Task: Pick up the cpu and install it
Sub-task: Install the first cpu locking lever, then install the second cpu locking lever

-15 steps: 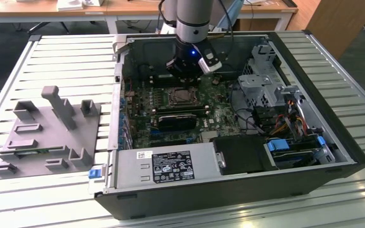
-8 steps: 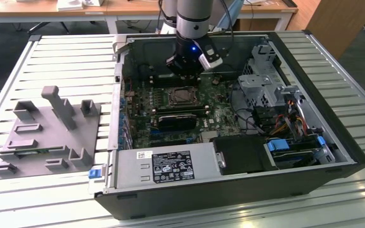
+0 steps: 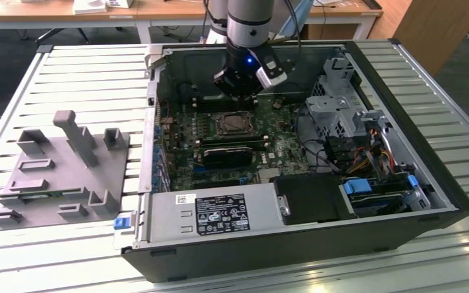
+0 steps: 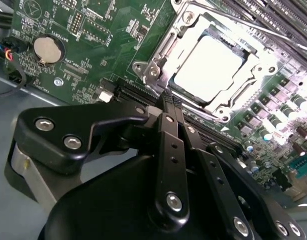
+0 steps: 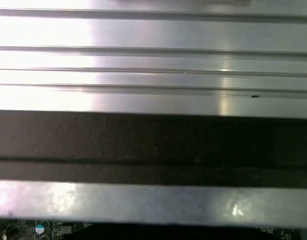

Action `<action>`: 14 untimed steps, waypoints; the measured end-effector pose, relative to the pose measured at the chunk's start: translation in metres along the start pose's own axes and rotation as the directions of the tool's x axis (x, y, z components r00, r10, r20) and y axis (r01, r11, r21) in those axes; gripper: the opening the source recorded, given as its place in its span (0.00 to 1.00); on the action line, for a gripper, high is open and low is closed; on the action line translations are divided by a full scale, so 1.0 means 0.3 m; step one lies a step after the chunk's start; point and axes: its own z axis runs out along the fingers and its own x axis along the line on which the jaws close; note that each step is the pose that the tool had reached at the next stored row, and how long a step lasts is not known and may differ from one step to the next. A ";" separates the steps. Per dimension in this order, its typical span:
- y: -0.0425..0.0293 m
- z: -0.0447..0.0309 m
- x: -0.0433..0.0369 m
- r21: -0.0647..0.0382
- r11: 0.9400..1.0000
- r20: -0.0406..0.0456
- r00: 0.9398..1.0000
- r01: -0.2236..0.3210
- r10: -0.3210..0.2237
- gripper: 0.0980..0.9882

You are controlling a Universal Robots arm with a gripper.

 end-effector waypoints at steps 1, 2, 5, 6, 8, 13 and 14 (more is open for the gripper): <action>-0.001 0.000 0.000 0.000 1.000 0.000 1.000 0.000 0.000 0.01; -0.003 0.000 0.000 0.000 1.000 0.000 1.000 0.000 0.000 0.01; -0.005 0.000 0.000 0.000 1.000 0.000 1.000 0.000 0.000 0.01; -0.006 0.000 0.000 0.000 1.000 0.000 1.000 0.000 0.000 0.01; -0.008 0.000 0.000 0.000 1.000 0.000 1.000 0.000 0.000 0.01; -0.014 0.000 0.000 0.000 1.000 0.000 1.000 0.000 0.000 0.01; -0.015 0.000 0.000 0.000 1.000 0.000 1.000 0.000 0.000 0.01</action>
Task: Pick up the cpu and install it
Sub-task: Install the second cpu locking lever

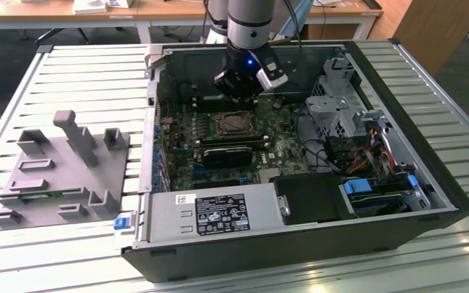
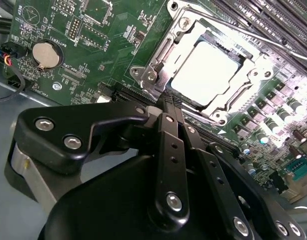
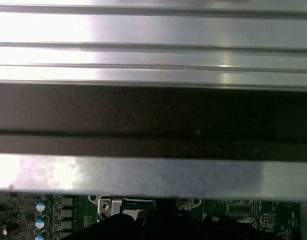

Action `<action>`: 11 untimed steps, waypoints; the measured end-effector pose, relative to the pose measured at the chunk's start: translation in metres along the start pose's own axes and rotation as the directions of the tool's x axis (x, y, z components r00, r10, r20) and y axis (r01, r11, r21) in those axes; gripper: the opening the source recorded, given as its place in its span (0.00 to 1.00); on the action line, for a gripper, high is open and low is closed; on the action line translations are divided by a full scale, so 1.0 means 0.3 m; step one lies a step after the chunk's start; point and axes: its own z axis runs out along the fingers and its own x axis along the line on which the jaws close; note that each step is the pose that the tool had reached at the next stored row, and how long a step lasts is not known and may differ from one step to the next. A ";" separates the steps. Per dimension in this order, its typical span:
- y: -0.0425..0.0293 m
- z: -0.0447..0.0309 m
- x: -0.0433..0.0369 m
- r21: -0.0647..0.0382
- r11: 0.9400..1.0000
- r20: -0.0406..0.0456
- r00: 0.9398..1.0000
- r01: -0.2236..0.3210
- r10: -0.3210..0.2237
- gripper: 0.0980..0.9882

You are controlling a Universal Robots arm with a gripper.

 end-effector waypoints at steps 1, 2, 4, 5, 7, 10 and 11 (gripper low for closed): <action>-0.002 0.000 0.000 0.000 1.000 0.000 1.000 0.000 0.000 0.01; -0.003 0.000 0.000 0.000 1.000 0.000 1.000 0.000 0.000 0.01; -0.006 0.000 0.000 0.000 1.000 0.000 1.000 0.000 0.000 0.01; -0.008 0.000 0.000 0.000 1.000 0.000 1.000 0.000 0.000 0.01; -0.011 0.000 0.000 0.000 1.000 0.000 1.000 0.000 0.000 0.01; -0.020 -0.001 0.000 0.000 1.000 0.000 1.000 0.000 0.000 0.01; -0.022 -0.001 0.000 0.000 1.000 0.000 1.000 0.000 0.000 0.01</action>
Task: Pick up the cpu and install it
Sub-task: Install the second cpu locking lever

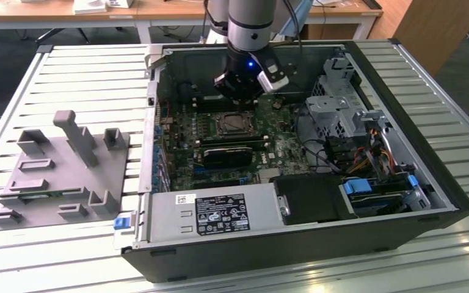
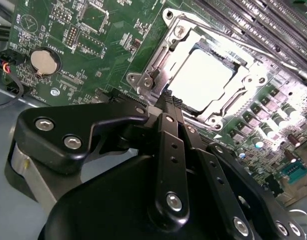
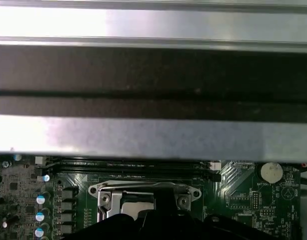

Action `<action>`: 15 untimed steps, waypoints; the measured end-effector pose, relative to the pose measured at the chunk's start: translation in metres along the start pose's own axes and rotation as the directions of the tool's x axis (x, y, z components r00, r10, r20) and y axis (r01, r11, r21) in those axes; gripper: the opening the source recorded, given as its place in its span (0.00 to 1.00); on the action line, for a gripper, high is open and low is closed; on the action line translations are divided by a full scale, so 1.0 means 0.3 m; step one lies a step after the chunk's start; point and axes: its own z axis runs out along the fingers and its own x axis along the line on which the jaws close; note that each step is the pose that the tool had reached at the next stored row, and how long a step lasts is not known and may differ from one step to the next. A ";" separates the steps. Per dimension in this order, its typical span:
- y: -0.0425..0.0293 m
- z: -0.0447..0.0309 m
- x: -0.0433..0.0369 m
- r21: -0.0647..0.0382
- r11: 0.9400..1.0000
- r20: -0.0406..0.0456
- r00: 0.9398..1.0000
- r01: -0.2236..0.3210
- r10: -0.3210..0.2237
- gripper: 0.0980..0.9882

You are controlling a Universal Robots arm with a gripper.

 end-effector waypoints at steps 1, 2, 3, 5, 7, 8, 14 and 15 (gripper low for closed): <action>-0.001 0.000 0.000 0.000 1.000 0.000 1.000 0.000 0.000 0.01; -0.001 0.000 0.000 0.000 1.000 0.000 1.000 0.000 0.000 0.01; -0.001 0.000 0.000 0.000 1.000 0.000 1.000 0.000 0.000 0.01; -0.001 -0.004 0.000 0.000 1.000 0.000 1.000 0.000 0.000 0.01; 0.000 -0.016 0.000 0.000 1.000 0.000 1.000 0.000 0.000 0.01; 0.000 -0.028 0.000 0.001 1.000 0.000 1.000 0.000 0.000 0.01; -0.002 -0.063 0.001 0.004 1.000 0.000 1.000 0.000 0.000 0.01; -0.006 -0.063 0.002 0.004 1.000 0.000 1.000 0.000 0.000 0.01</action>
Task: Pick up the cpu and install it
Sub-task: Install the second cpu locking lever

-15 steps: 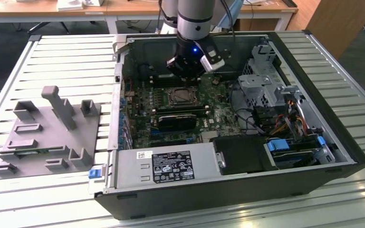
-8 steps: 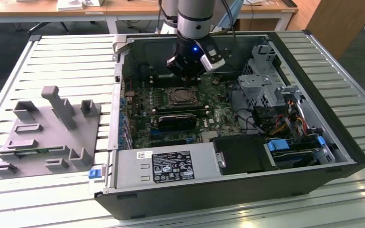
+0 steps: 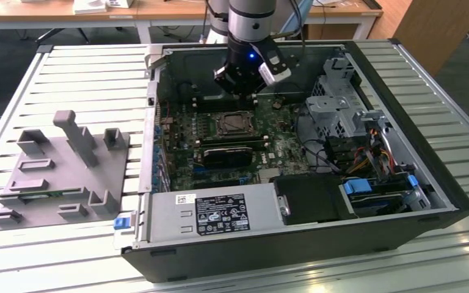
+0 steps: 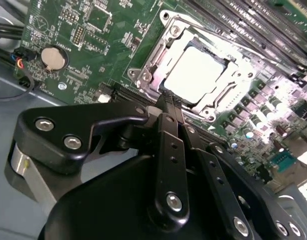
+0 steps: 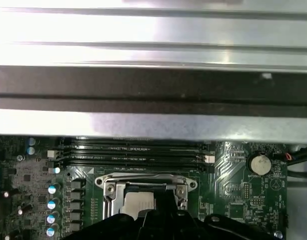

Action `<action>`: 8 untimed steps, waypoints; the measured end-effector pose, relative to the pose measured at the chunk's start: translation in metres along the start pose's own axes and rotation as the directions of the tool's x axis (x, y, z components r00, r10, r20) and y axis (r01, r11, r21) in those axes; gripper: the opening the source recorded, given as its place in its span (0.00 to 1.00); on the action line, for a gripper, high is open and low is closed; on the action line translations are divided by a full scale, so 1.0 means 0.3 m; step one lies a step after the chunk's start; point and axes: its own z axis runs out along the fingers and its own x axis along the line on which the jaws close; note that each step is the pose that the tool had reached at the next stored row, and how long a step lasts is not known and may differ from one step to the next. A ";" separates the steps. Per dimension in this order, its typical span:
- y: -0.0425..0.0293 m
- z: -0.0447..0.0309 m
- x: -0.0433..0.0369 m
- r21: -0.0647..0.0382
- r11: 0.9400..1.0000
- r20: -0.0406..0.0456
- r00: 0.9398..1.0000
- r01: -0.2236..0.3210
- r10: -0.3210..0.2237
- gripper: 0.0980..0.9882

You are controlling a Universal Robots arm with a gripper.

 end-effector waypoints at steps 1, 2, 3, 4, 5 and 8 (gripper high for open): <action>-0.004 0.000 0.000 0.000 1.000 -0.001 1.000 0.000 0.000 0.01; -0.008 0.000 0.000 0.000 1.000 -0.002 1.000 0.000 0.000 0.01; -0.012 -0.001 0.000 0.000 1.000 -0.002 1.000 0.000 0.000 0.01; -0.016 -0.001 0.000 0.000 1.000 -0.002 1.000 0.000 0.000 0.01; -0.021 -0.001 0.000 0.000 1.000 -0.002 1.000 0.000 0.000 0.01; -0.040 -0.002 0.000 0.000 1.000 -0.002 1.000 0.000 0.000 0.01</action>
